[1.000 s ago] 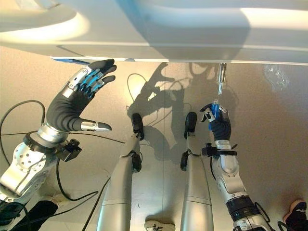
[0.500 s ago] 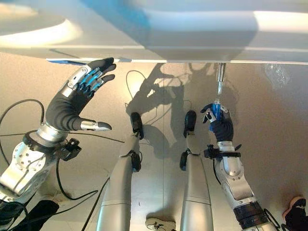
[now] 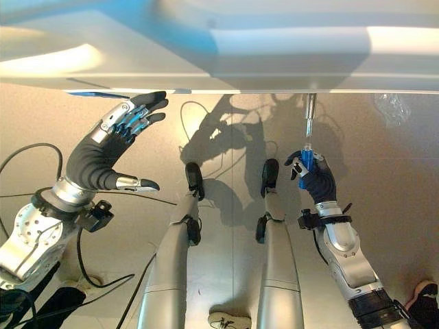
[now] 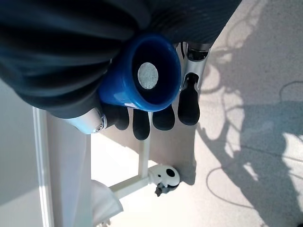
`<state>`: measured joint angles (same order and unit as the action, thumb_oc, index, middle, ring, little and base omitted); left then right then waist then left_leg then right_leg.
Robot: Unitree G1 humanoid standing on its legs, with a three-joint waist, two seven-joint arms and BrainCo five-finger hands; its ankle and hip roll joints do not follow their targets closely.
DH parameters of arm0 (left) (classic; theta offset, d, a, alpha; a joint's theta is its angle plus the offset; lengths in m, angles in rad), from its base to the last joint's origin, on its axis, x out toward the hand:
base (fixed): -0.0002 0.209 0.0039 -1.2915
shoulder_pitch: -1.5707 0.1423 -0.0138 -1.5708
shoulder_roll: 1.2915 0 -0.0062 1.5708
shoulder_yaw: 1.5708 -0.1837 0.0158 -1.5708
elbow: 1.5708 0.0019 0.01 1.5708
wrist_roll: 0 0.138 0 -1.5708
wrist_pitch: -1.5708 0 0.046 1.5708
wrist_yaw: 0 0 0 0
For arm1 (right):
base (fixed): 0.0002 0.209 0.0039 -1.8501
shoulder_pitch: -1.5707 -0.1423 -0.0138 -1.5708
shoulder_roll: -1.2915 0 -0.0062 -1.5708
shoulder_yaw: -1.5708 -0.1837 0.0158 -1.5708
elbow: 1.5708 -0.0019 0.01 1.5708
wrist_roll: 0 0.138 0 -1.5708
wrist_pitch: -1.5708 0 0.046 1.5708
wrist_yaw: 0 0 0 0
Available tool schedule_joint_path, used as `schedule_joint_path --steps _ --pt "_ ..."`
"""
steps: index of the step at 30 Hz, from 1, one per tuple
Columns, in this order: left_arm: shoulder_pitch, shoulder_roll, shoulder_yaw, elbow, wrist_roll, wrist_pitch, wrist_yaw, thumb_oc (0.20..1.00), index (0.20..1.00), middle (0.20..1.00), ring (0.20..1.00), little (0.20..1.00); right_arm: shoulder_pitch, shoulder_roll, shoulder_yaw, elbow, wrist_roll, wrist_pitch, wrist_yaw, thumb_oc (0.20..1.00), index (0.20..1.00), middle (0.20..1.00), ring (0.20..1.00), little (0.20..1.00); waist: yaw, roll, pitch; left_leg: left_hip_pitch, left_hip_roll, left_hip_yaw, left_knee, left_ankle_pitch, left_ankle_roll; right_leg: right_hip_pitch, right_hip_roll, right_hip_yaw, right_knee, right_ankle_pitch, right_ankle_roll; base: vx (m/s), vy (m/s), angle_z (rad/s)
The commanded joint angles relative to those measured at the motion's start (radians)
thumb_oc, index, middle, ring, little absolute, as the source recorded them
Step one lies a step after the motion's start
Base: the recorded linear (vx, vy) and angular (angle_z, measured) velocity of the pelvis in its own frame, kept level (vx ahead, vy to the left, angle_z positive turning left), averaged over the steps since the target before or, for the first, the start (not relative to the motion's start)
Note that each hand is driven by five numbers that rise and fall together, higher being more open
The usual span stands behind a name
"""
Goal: Raise the hospital bed
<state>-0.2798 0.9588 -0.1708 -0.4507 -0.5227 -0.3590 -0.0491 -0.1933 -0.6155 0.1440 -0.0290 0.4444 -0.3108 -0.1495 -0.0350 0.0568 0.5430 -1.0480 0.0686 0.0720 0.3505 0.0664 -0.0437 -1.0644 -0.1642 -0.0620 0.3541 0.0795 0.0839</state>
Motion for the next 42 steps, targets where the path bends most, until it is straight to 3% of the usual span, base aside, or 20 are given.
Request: schedule_joint_path --steps 1,25,39,40,42 --pt "0.022 -0.025 0.003 -0.064 0.049 -0.057 -0.014 1.0 1.0 1.0 1.0 1.0 -0.039 -0.087 -0.082 -0.239 -0.033 -0.201 0.046 0.2 0.2 0.2 0.2 0.2 -0.007 0.025 -0.023 0.094 -0.012 -0.035 -0.119 0.032 -0.051 0.046 0.01 -0.06 0.041 -0.051 0.057 -0.01 -0.044 -0.01" --pt "0.012 -0.097 -0.025 -0.053 0.021 -0.044 -0.058 1.0 1.0 1.0 1.0 1.0 -0.007 -0.052 -0.306 -0.162 -0.006 -0.267 -0.072 0.2 0.2 0.2 0.2 0.2 -0.023 0.076 -0.023 0.253 0.019 -0.027 -0.24 0.078 -0.09 0.079 0.036 -0.061 0.125 -0.134 0.035 0.0 -0.042 0.01" --pt "0.01 -0.115 -0.029 -0.051 0.02 -0.039 -0.055 1.0 1.0 1.0 1.0 1.0 -0.015 -0.033 -0.346 -0.074 -0.002 -0.279 -0.124 0.2 0.2 0.2 0.2 0.2 -0.025 0.087 -0.023 0.278 0.027 -0.027 -0.269 0.083 -0.095 0.065 0.042 -0.063 0.158 -0.155 0.031 0.01 -0.02 0.01" --pt "0.004 -0.116 -0.039 -0.051 0.015 -0.036 -0.055 1.0 1.0 1.0 1.0 1.0 -0.045 -0.03 -0.366 0.096 -0.029 -0.266 -0.217 0.2 0.2 0.2 0.2 0.2 -0.02 0.096 -0.023 0.282 0.03 -0.032 -0.276 0.084 -0.096 0.058 0.038 -0.07 0.168 -0.159 0.032 0.01 -0.042 0.02" --pt "-0.005 -0.112 -0.048 -0.054 0.012 -0.036 -0.051 1.0 1.0 1.0 1.0 1.0 -0.066 -0.041 -0.368 0.199 -0.038 -0.251 -0.256 0.2 0.2 0.2 0.2 0.2 -0.016 0.102 -0.023 0.278 0.03 -0.036 -0.273 0.08 -0.093 0.051 0.038 -0.072 0.178 -0.162 0.032 0.01 -0.025 0.07"
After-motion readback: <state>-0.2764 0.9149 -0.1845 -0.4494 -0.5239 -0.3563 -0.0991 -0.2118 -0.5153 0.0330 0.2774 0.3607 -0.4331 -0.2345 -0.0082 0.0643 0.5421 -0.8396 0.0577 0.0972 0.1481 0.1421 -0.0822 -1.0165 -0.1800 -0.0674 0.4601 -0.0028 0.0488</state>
